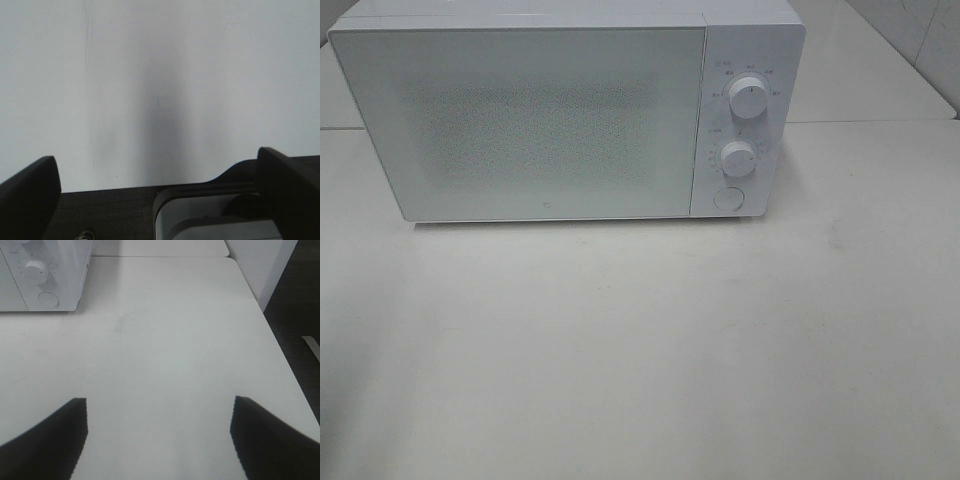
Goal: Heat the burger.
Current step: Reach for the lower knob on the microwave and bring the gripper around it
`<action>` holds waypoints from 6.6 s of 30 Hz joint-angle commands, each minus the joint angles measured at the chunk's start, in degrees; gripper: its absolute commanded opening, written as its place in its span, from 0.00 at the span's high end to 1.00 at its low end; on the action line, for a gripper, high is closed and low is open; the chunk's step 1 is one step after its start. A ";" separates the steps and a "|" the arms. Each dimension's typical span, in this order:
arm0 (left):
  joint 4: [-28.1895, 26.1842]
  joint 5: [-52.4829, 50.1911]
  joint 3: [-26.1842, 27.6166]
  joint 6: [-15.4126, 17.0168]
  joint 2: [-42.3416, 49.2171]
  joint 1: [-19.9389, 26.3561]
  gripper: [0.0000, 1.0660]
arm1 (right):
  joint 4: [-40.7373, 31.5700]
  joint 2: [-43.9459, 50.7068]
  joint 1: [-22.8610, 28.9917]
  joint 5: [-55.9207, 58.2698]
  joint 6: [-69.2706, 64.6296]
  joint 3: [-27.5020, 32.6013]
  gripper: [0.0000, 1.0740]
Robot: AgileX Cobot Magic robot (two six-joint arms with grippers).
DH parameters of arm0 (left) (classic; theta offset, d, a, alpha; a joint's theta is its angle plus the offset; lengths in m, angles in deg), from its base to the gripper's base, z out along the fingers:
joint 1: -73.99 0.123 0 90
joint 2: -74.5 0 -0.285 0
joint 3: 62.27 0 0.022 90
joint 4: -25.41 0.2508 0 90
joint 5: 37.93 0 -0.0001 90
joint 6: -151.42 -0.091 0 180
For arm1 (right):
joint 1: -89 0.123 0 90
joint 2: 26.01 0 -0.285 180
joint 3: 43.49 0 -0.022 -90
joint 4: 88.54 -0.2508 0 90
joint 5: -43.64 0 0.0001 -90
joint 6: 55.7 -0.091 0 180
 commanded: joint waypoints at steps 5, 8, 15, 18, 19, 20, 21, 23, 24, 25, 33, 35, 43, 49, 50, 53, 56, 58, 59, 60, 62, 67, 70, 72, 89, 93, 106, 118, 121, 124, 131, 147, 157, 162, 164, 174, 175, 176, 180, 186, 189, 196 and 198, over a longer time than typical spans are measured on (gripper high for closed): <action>0.69 1.66 -2.92 0.29 15.01 0.11 0.07 | 0.11 1.89 -0.40 -0.57 0.40 0.06 0.29; 2.01 2.64 -3.32 0.29 20.80 0.11 0.08 | 0.11 1.89 -0.40 -0.57 0.40 0.06 0.29; 2.81 2.29 -4.18 0.74 33.80 0.11 0.08 | 0.11 1.89 -0.40 -0.57 0.40 0.06 0.29; 2.75 2.29 -4.18 0.74 37.93 0.11 0.08 | 0.11 1.89 -0.40 -0.57 0.40 0.06 0.29; 2.75 2.29 -4.18 0.74 41.08 0.11 0.08 | 0.11 1.89 -0.40 -0.57 0.40 0.06 0.29; 2.75 2.29 -4.18 0.74 41.08 0.11 0.08 | 0.11 1.89 -0.40 -0.57 0.40 0.06 0.29; 2.75 2.29 -4.18 0.74 42.51 0.11 0.08 | 0.11 1.89 -0.40 -0.57 0.40 0.06 0.29; 2.75 2.29 -4.18 0.74 45.21 0.11 0.08 | 0.11 1.89 -0.40 -0.57 0.40 0.06 0.29; 2.75 2.29 -4.18 0.74 45.72 0.11 0.08 | 0.11 1.89 -0.40 -0.57 0.40 0.06 0.29; 2.58 2.29 -4.18 0.74 45.15 0.11 0.08 | 0.11 1.89 -0.40 -0.57 0.40 0.06 0.29; 2.58 2.29 -4.18 0.74 45.21 0.11 0.08 | 0.11 1.83 -0.40 -0.57 0.40 0.06 0.29; 2.58 2.29 -4.18 0.74 45.21 0.11 0.08 | 0.11 1.83 -0.40 -0.57 0.40 0.06 0.29; 2.58 2.29 -4.18 0.74 45.09 0.11 0.08 | 0.11 1.83 -0.40 -0.57 0.40 0.06 0.29; 2.58 2.29 -4.18 0.74 45.09 0.11 0.08 | 0.11 1.83 -0.40 -0.57 0.40 0.06 0.29; 2.58 2.29 -4.18 0.74 45.09 0.11 0.08 | 0.11 1.83 -0.40 -0.57 0.40 0.06 0.29; 2.58 2.29 -4.18 0.74 45.09 0.11 0.08 | 0.11 1.83 -0.40 -0.57 0.40 0.06 0.29; 2.58 2.29 -4.18 0.74 45.09 0.11 0.08 | 0.11 1.83 -0.40 -0.57 0.40 0.06 0.29; 2.58 2.29 -4.18 0.74 45.09 0.11 0.08 | 0.11 1.83 -0.40 -0.57 0.40 0.06 0.29; 2.58 2.29 -4.18 0.74 45.09 0.11 0.08 | 0.11 1.83 -0.40 -0.57 0.40 0.06 0.29; 2.58 2.29 -4.18 0.74 45.09 0.11 0.08 | 0.11 1.83 -0.40 -0.57 0.40 0.06 0.29; 2.58 2.29 -4.18 0.74 45.09 0.11 0.08 | 0.17 1.83 -0.40 -0.63 0.40 0.06 0.29; 2.58 2.29 -4.18 0.74 45.09 0.11 0.08 | 0.23 0.63 -0.40 -0.92 0.34 -0.74 0.29; 2.58 2.29 -4.18 0.74 45.09 0.11 0.08 | 0.11 -1.83 -0.40 -1.89 0.34 -2.01 0.29; 2.58 2.29 -4.18 0.74 45.09 0.11 0.08 | 0.17 -4.64 -0.40 -4.76 0.34 -2.41 0.29; 2.58 2.29 -4.18 0.74 45.09 0.11 0.08 | 0.11 -23.03 -0.11 -26.36 0.34 -2.35 0.29; 2.58 2.29 -4.18 0.74 45.09 0.11 0.08 | 0.06 -26.53 -0.11 -29.45 0.34 -2.35 0.29; 2.58 2.29 -4.18 0.74 45.09 0.11 0.08 | -1.09 -41.83 -0.11 -49.33 0.34 -1.89 0.29; 2.58 2.29 -4.18 0.74 45.09 0.11 0.08 | -1.26 -52.94 -0.11 -80.04 0.80 8.59 0.29; 2.58 2.29 -4.18 0.74 45.09 0.11 0.08 | -1.43 -56.89 -0.11 -85.37 2.92 10.26 0.29; 2.58 2.29 -4.18 0.74 45.09 0.11 0.08 | -2.81 -60.96 -0.11 -92.36 3.61 11.75 0.29; 2.58 2.29 -4.18 0.74 45.09 0.11 0.08 | -14.67 -71.10 5.27 -107.14 12.32 15.24 0.29; 2.58 2.29 -4.18 0.74 45.09 0.11 0.08 | -44.46 -85.83 33.23 -125.02 24.18 14.55 0.29; 2.58 2.29 -4.18 0.74 45.09 0.11 0.08 | -56.49 -91.85 43.60 -126.34 28.42 8.25 0.29; 2.58 2.29 -4.18 0.74 45.09 0.11 0.08 | -58.73 -94.37 45.95 -127.31 29.56 5.79 0.29; 2.58 2.29 -4.18 0.74 45.09 0.11 0.08 | -58.67 -95.63 45.95 -126.68 29.16 4.35 0.29; 2.58 2.29 -4.18 0.69 45.09 0.11 0.08 | -58.21 -99.92 45.89 -128.29 26.41 2.92 0.29; 2.58 2.29 -4.18 0.74 45.09 0.11 0.08 | -58.16 -100.44 45.78 -128.63 26.01 2.81 0.29; 2.58 2.29 -4.18 0.74 45.09 0.11 0.08 | -58.16 -100.44 45.78 -128.63 26.01 2.81 0.29; 2.58 2.29 -4.18 0.74 45.09 0.11 0.08 | -57.75 -103.65 44.35 -128.46 25.38 -0.46 0.29; 2.58 2.29 -4.18 0.74 45.03 0.11 0.08 | -54.14 -108.35 40.74 -128.29 24.24 -6.19 0.29; 2.58 2.29 -4.18 0.74 45.03 0.11 0.08 | -52.54 -110.35 39.42 -128.17 23.03 -8.25 0.29; 2.58 2.29 -4.18 0.74 45.03 0.11 0.08 | -51.80 -113.79 37.76 -128.17 22.17 -11.97 0.29; 2.58 2.29 -4.18 0.74 45.03 0.11 0.08 | -51.85 -114.76 37.70 -128.63 22.00 -12.78 0.29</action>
